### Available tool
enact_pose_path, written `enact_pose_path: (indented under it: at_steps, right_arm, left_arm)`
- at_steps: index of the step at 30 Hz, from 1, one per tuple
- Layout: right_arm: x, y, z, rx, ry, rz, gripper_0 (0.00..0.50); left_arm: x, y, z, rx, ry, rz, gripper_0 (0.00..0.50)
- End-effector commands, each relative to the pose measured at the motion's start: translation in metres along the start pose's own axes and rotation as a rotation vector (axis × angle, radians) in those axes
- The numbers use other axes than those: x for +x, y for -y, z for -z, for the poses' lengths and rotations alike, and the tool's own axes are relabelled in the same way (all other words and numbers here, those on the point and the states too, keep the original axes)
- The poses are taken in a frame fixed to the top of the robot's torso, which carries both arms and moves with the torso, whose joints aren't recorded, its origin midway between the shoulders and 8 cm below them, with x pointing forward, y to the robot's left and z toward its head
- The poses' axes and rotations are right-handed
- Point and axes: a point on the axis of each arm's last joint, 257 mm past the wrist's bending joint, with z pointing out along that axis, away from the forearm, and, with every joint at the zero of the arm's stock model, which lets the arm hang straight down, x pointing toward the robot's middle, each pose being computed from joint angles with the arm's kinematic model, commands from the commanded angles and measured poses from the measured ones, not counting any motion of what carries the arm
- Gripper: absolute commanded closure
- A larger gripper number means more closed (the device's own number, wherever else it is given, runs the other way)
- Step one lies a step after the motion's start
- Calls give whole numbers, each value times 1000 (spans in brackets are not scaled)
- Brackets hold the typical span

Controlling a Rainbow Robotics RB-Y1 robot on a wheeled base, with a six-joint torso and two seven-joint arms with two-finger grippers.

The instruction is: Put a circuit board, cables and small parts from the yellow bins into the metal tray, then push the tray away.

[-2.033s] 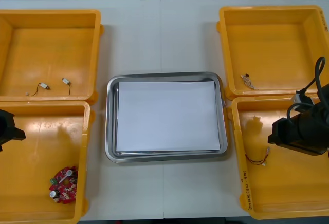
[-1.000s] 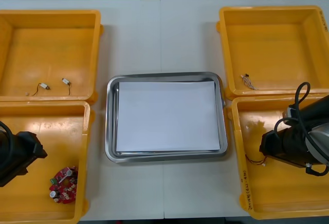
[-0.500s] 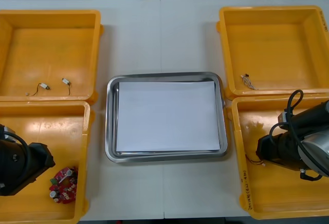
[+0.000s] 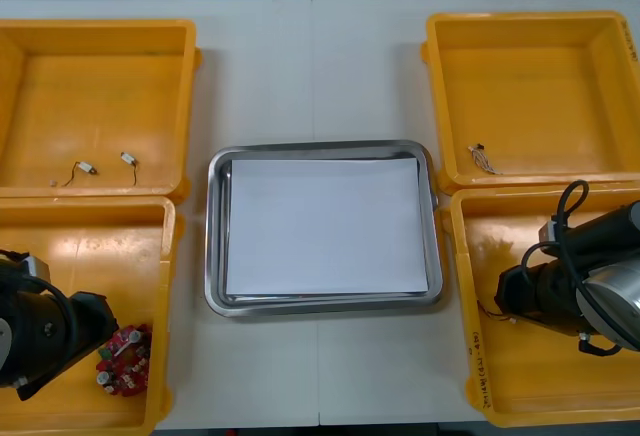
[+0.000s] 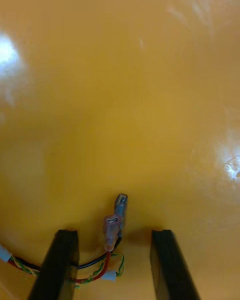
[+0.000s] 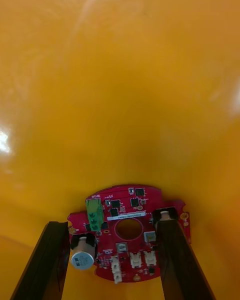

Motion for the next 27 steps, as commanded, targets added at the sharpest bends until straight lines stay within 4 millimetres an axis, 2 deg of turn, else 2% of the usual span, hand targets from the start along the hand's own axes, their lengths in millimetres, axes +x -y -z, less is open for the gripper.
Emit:
enact_pose_path:
  at_steps: [1, 4, 6, 13, 19, 27]
  right_arm:
    - [3, 16, -5, 30, 1, -27, 293]
    - [2, 17, -7, 29, 4, -29, 436]
    - [1, 17, -6, 30, 7, -28, 500]
    - [-2, 19, -6, 32, 13, -29, 500]
    - [-15, 22, 7, 17, 23, -41, 500]
    - [-35, 48, 44, 52, 26, 68, 500]
  left_arm:
    - [12, -5, -10, -7, -19, 1, 0]
    - [15, -5, -18, -8, -25, -6, 0]
    - [14, -6, -20, -9, -23, -7, 0]
    - [15, -10, -28, -7, -32, -10, 0]
    - [19, -9, -33, 8, -33, -16, 0]
    - [25, -13, -35, 7, -47, -17, 0]
